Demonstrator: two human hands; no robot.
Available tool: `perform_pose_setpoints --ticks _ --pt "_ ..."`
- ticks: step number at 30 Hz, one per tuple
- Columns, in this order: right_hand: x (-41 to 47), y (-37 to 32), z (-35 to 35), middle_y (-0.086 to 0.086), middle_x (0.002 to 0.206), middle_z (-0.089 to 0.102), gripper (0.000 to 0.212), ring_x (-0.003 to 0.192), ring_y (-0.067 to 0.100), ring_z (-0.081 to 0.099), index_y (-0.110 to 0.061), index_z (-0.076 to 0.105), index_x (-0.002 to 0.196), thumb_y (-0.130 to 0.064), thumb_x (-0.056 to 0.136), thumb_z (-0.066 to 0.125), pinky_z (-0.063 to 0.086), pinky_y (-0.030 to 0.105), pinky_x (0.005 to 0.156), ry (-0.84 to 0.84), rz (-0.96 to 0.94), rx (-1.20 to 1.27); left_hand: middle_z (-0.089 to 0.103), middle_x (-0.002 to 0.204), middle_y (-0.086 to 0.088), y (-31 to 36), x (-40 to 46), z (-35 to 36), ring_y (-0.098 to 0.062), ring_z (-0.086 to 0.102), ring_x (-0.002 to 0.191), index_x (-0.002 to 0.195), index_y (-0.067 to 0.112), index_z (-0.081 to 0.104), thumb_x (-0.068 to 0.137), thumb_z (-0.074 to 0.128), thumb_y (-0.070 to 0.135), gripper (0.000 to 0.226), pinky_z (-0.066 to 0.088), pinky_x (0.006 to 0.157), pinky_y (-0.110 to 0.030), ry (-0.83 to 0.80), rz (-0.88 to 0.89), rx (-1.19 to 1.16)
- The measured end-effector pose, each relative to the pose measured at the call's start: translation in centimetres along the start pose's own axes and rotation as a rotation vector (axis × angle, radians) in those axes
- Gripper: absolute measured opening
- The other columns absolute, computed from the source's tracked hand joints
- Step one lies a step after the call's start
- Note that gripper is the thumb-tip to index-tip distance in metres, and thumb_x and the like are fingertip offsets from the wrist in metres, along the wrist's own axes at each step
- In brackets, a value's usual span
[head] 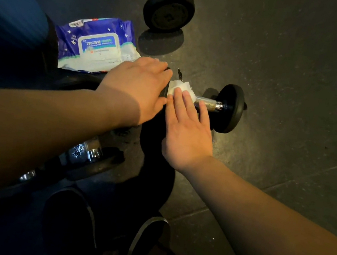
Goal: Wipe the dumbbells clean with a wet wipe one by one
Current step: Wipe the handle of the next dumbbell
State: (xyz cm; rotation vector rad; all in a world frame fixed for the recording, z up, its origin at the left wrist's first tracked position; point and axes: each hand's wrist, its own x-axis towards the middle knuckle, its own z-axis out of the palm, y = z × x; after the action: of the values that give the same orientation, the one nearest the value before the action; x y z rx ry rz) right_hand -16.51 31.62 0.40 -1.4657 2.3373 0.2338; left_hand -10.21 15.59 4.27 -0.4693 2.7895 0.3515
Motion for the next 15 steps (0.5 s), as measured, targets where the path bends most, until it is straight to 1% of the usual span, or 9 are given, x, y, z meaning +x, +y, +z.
perform_pose_setpoints --ticks 1,3,4,5,8,10,13,15 --pt "0.2 0.1 -0.1 0.01 0.169 0.002 0.084 0.155 0.026 -0.003 -0.009 0.011 0.16 -0.036 0.089 0.047 0.005 0.054 0.123 0.005 0.001 0.005 0.022 0.162 -0.005 0.1 -0.3 0.3 -0.024 0.02 0.148 0.155 0.017 0.019 0.094 0.051 0.049 0.076 0.027 0.116 -0.043 -0.018 0.0 0.04" --pt "0.5 0.1 -0.3 0.01 0.169 0.001 0.082 0.155 0.026 -0.004 -0.009 0.01 0.16 -0.037 0.092 0.045 0.004 0.054 0.123 0.014 0.005 0.019 0.005 0.165 -0.006 0.2 -0.7 1.0 -0.024 0.009 0.151 0.157 0.016 0.002 0.087 0.06 0.053 0.098 0.02 0.119 -0.043 -0.081 -0.004 0.084" --pt "0.6 0.1 -0.4 0.011 0.169 0.001 0.082 0.155 0.026 -0.004 -0.009 0.01 0.16 -0.038 0.092 0.045 0.004 0.054 0.123 0.013 0.005 0.02 0.0 0.166 -0.006 0.1 -0.6 1.1 -0.024 0.005 0.152 0.157 0.016 -0.004 0.083 0.065 0.055 0.108 0.019 0.12 -0.044 -0.103 -0.007 0.089" --pt "0.7 0.1 -0.5 0.011 0.168 0.001 0.083 0.155 0.026 -0.004 -0.009 0.011 0.16 -0.038 0.091 0.046 0.003 0.054 0.123 0.01 0.002 0.014 -0.002 0.166 -0.007 -0.1 0.0 1.0 -0.024 0.004 0.152 0.157 0.016 -0.005 0.08 0.069 0.055 0.114 0.02 0.12 -0.045 -0.11 -0.01 0.088" --pt "1.3 0.4 -0.5 0.011 0.168 0.0 0.083 0.155 0.026 -0.005 -0.008 0.011 0.16 -0.037 0.09 0.046 0.002 0.053 0.124 0.01 -0.007 -0.011 0.006 0.165 -0.01 -1.0 2.5 0.3 -0.026 0.01 0.151 0.157 0.013 0.0 0.069 0.079 0.054 0.126 0.026 0.118 -0.049 -0.113 -0.025 0.065" --pt "2.2 0.7 -0.8 0.01 0.169 0.0 0.083 0.155 0.026 -0.005 -0.009 0.01 0.16 -0.038 0.091 0.045 0.002 0.053 0.124 0.022 0.001 -0.02 0.015 0.163 -0.011 -1.6 4.3 -0.2 -0.028 0.016 0.15 0.155 0.011 0.005 0.062 0.084 0.055 0.13 0.032 0.114 -0.052 -0.151 -0.033 0.054" --pt "3.3 0.8 -1.3 0.01 0.168 -0.002 0.081 0.155 0.027 -0.006 -0.009 0.008 0.16 -0.036 0.092 0.044 0.002 0.053 0.123 0.007 0.002 -0.02 0.031 0.154 -0.013 -2.0 6.4 -1.0 -0.032 0.028 0.144 0.148 0.007 0.021 0.055 0.089 0.052 0.124 0.037 0.111 -0.05 -0.216 -0.043 0.046" --pt "3.5 0.9 -1.5 0.01 0.168 -0.003 0.081 0.155 0.027 -0.006 -0.009 0.007 0.16 -0.036 0.093 0.044 0.001 0.054 0.123 0.0 -0.006 -0.022 0.039 0.148 -0.014 -2.0 7.0 -1.5 -0.034 0.036 0.138 0.143 0.006 0.028 0.052 0.09 0.051 0.119 0.039 0.109 -0.048 -0.245 -0.044 0.041"
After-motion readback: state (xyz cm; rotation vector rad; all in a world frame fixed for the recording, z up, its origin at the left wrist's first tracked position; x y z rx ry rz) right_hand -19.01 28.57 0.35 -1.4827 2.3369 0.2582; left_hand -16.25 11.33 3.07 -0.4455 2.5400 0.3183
